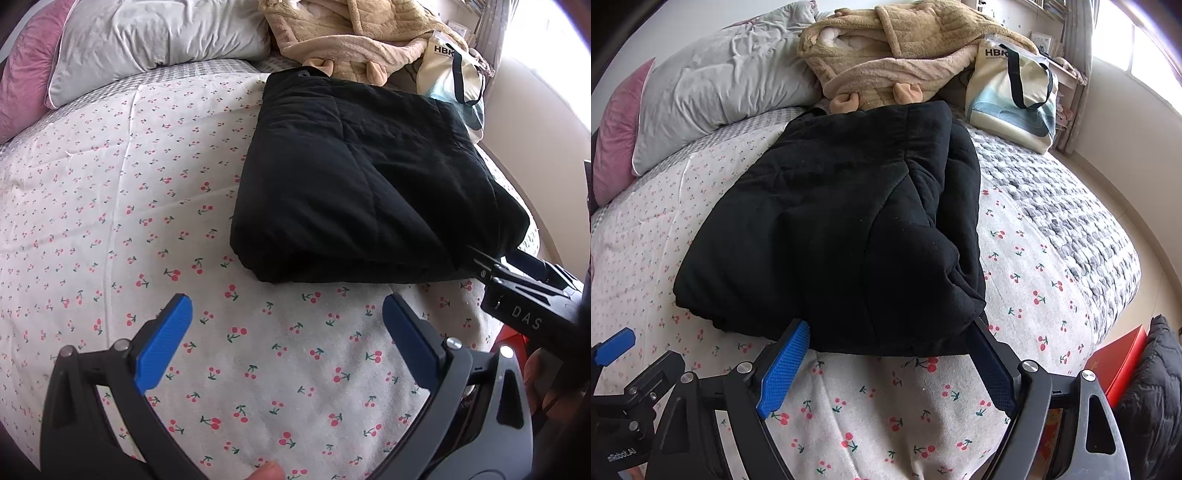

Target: Fold large clothes

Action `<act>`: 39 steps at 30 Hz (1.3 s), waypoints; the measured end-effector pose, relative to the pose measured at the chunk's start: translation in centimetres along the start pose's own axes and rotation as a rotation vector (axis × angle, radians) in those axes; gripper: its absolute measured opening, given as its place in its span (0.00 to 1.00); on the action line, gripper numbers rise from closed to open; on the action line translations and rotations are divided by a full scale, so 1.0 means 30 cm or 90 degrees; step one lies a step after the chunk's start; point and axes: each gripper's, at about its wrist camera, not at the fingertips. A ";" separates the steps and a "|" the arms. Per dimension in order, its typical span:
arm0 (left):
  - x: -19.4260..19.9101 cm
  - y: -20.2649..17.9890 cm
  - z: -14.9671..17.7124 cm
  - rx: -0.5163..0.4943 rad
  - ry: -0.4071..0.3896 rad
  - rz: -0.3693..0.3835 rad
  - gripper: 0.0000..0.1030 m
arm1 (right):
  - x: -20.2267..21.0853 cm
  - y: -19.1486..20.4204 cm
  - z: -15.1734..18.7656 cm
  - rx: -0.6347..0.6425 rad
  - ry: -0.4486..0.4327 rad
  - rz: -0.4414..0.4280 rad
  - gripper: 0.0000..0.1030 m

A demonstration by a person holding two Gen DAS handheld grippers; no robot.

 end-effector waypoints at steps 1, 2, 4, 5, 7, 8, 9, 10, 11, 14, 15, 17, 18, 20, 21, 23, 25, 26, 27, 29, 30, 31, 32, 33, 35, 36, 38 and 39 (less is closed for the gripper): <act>-0.001 -0.001 0.000 0.000 0.001 0.002 0.99 | 0.001 0.002 0.001 0.001 0.000 0.001 0.84; -0.002 -0.002 0.001 0.000 0.002 0.003 0.99 | 0.002 0.004 0.001 0.002 -0.001 0.001 0.84; -0.004 -0.003 0.002 -0.001 0.004 0.003 0.99 | 0.004 0.006 0.003 0.003 0.000 0.002 0.84; -0.004 -0.004 0.002 -0.001 0.004 0.002 0.99 | 0.004 0.005 0.003 0.004 0.000 0.003 0.84; -0.004 -0.005 0.002 -0.003 0.003 0.000 0.99 | 0.003 0.005 0.004 0.005 0.001 0.003 0.84; -0.003 -0.006 0.002 -0.004 0.002 -0.001 0.99 | 0.002 0.005 0.003 0.005 0.002 0.003 0.84; -0.004 -0.006 0.002 -0.005 0.002 -0.001 0.99 | 0.001 0.006 0.005 0.007 0.004 0.003 0.84; -0.005 -0.007 0.002 -0.005 0.002 -0.002 0.99 | 0.000 0.006 0.005 0.008 0.006 0.003 0.84; -0.005 -0.007 0.003 -0.005 0.002 -0.002 0.99 | 0.000 0.008 0.006 0.008 0.007 0.003 0.84; -0.005 -0.007 0.002 -0.006 0.002 -0.001 0.99 | 0.001 0.008 0.006 0.009 0.007 0.002 0.84; -0.005 -0.008 0.003 -0.006 0.002 -0.002 0.99 | 0.001 0.008 0.006 0.008 0.007 0.002 0.84; -0.007 -0.008 0.002 -0.008 0.003 -0.001 0.99 | 0.001 0.007 0.006 0.007 0.008 0.000 0.84; -0.008 -0.008 0.003 -0.008 0.003 -0.001 0.99 | 0.002 0.007 0.006 0.006 0.009 0.000 0.84; -0.008 -0.009 0.004 -0.009 0.003 -0.001 0.99 | 0.002 0.009 0.006 0.007 0.009 0.000 0.84; -0.008 -0.010 0.003 -0.008 0.003 -0.001 0.99 | 0.002 0.009 0.005 0.008 0.009 0.000 0.84; -0.009 -0.010 0.004 -0.008 0.003 -0.001 0.99 | 0.003 0.010 0.005 0.007 0.009 0.000 0.84; -0.008 -0.010 0.005 -0.007 0.003 -0.001 0.99 | 0.005 0.010 0.006 0.006 0.009 0.000 0.84; -0.009 -0.010 0.005 -0.008 0.003 0.000 0.99 | 0.005 0.011 0.007 0.005 0.009 0.000 0.84; -0.009 -0.009 0.005 -0.008 0.003 -0.001 0.99 | 0.006 0.012 0.007 0.005 0.010 -0.001 0.84; -0.009 -0.010 0.005 -0.008 0.003 -0.001 0.99 | 0.005 0.011 0.008 0.006 0.010 -0.001 0.84; -0.009 -0.010 0.005 -0.008 0.003 -0.001 0.99 | 0.006 0.012 0.008 0.005 0.011 -0.002 0.84; -0.009 -0.010 0.005 -0.008 0.004 -0.001 0.99 | 0.005 0.011 0.008 0.005 0.012 -0.003 0.84; -0.010 -0.011 0.006 -0.008 0.004 0.000 0.99 | 0.004 0.010 0.009 0.005 0.013 -0.005 0.84; -0.009 -0.011 0.005 -0.008 0.003 -0.001 0.99 | 0.005 0.011 0.009 0.005 0.013 -0.005 0.84; -0.010 -0.012 0.005 -0.008 0.004 -0.001 0.99 | 0.003 0.011 0.008 0.006 0.014 -0.006 0.84; -0.009 -0.012 0.005 -0.007 0.004 -0.001 0.99 | 0.003 0.010 0.008 0.005 0.014 -0.005 0.84; -0.009 -0.013 0.005 -0.007 0.004 -0.001 0.99 | 0.003 0.010 0.008 0.005 0.014 -0.006 0.84; -0.009 -0.013 0.005 -0.007 0.004 -0.001 0.99 | 0.003 0.010 0.008 0.005 0.014 -0.005 0.84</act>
Point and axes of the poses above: each gripper's, at about its wrist camera, not at the fingertips, and x roughly against the way its jaws point, y to its left, z to its underside, and after that the axes turned 11 degrees about -y, right-handed
